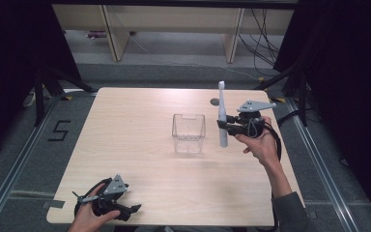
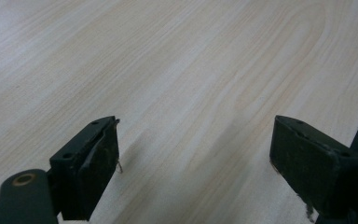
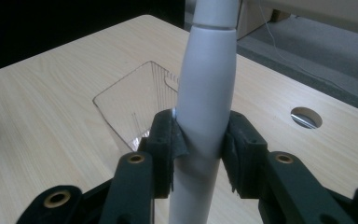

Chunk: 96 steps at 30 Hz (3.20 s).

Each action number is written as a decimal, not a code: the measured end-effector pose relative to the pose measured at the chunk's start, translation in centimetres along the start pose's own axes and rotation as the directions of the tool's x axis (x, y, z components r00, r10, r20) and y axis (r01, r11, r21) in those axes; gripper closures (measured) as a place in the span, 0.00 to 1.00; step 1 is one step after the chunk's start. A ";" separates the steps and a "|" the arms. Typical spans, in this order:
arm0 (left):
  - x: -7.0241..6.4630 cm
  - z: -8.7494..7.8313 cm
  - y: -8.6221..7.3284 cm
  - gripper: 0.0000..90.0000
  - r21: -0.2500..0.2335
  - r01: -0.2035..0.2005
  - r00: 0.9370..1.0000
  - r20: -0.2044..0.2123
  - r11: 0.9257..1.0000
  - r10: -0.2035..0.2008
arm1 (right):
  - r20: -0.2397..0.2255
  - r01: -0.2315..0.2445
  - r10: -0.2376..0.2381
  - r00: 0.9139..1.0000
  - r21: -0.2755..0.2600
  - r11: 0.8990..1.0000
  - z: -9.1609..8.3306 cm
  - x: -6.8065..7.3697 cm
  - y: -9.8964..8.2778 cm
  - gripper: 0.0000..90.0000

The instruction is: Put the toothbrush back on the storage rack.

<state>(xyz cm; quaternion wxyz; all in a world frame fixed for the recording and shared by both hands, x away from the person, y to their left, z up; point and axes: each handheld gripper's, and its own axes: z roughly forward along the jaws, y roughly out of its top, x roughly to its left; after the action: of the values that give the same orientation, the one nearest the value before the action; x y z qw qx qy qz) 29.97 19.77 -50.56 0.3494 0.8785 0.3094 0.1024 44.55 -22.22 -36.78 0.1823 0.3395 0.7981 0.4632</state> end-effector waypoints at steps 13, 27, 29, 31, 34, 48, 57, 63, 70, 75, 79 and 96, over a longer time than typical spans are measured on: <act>-0.1 0.0 0.0 0.17 0.002 -0.004 1.000 -0.003 1.000 0.004 | -0.025 0.029 -0.029 0.999 0.011 1.000 0.9 0.9 1.9 0.74; -0.1 -0.1 -0.1 0.17 -0.001 -0.002 1.000 -0.003 1.000 0.002 | -0.065 0.061 -0.060 0.996 0.013 0.998 2.8 2.3 4.7 0.74; -0.1 -0.1 -0.1 0.17 -0.001 -0.003 1.000 -0.003 1.000 0.003 | -0.074 0.058 -0.056 0.996 0.017 0.998 3.4 2.6 5.1 0.74; -0.1 -0.1 -0.1 0.17 0.000 0.002 1.000 -0.002 1.000 -0.002 | -0.069 0.061 -0.059 0.996 0.019 0.998 3.6 2.7 5.3 0.74; -0.2 -0.1 -0.1 0.17 -0.007 0.006 1.000 0.006 1.000 -0.006 | -0.073 0.060 -0.058 0.996 0.028 0.998 4.0 2.8 5.5 0.74; -0.1 -0.1 -0.1 0.17 -0.002 -0.004 1.000 0.001 1.000 0.004 | -0.069 0.068 -0.062 0.996 0.086 0.994 7.6 2.8 6.4 0.74; -0.2 -0.2 -0.1 0.17 -0.003 0.000 1.000 0.001 1.000 0.000 | -0.040 0.088 -0.083 0.996 0.169 0.982 10.0 3.0 5.4 0.74; -0.2 -0.2 -0.1 0.17 -0.007 0.007 1.000 0.007 1.000 -0.007 | -0.054 0.119 -0.110 0.992 0.217 0.969 10.8 3.0 5.0 0.74; -0.2 -0.2 -0.1 0.17 -0.005 0.009 1.000 0.005 1.000 -0.009 | -0.060 0.125 -0.114 0.992 0.252 0.960 11.7 3.3 4.4 0.74; -0.2 -0.2 -0.1 0.17 -0.006 0.006 1.000 0.007 1.000 -0.006 | -0.056 0.117 -0.106 0.993 0.294 0.949 12.3 3.5 3.9 0.74; -0.2 -0.2 -0.1 0.17 -0.003 0.008 1.000 -0.001 1.000 -0.008 | -0.068 0.143 -0.128 0.989 0.321 0.936 13.2 3.5 3.4 0.74; -0.1 -0.3 -0.1 0.17 -0.006 0.003 1.000 -0.002 1.000 -0.003 | -0.072 0.165 -0.148 0.986 0.397 0.903 14.8 3.8 2.7 0.74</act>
<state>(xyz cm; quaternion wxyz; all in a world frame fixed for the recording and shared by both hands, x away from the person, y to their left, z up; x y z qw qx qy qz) 29.71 19.92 -50.44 0.3520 0.8768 0.3109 0.1038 51.85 -9.44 -41.86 0.1294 0.2952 0.9042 0.2802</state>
